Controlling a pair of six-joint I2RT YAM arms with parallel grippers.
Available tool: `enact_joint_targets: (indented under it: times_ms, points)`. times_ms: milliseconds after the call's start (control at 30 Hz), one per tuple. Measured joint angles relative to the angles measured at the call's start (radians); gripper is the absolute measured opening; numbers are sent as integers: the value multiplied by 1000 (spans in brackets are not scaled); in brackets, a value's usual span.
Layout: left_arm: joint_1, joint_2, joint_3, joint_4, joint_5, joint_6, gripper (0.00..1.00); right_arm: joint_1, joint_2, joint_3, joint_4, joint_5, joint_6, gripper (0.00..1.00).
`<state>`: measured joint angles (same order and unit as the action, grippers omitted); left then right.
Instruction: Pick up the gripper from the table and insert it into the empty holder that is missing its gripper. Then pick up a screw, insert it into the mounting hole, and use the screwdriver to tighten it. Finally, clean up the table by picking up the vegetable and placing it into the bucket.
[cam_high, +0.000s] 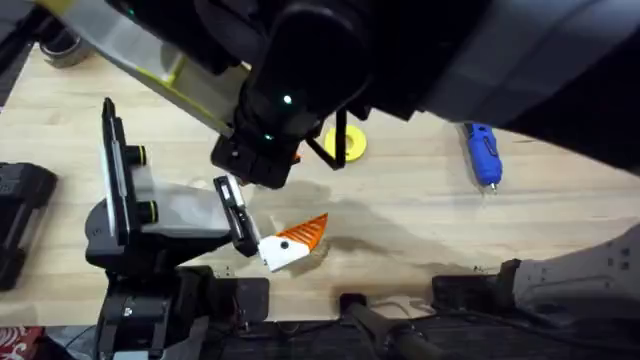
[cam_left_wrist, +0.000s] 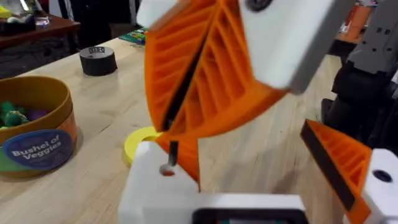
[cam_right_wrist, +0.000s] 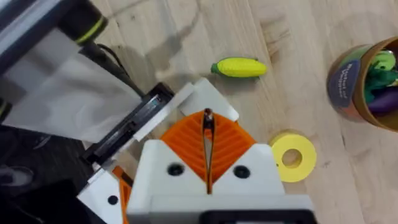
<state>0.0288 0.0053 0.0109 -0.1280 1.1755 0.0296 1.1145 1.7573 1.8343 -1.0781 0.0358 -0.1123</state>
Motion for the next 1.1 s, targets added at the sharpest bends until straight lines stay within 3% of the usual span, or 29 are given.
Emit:
enact_joint_targets:
  times_ms: [1100]
  points:
    - [0, 0, 0, 0, 3, 0, 986, 0, -32, -61, 54, 1, 0, 5]
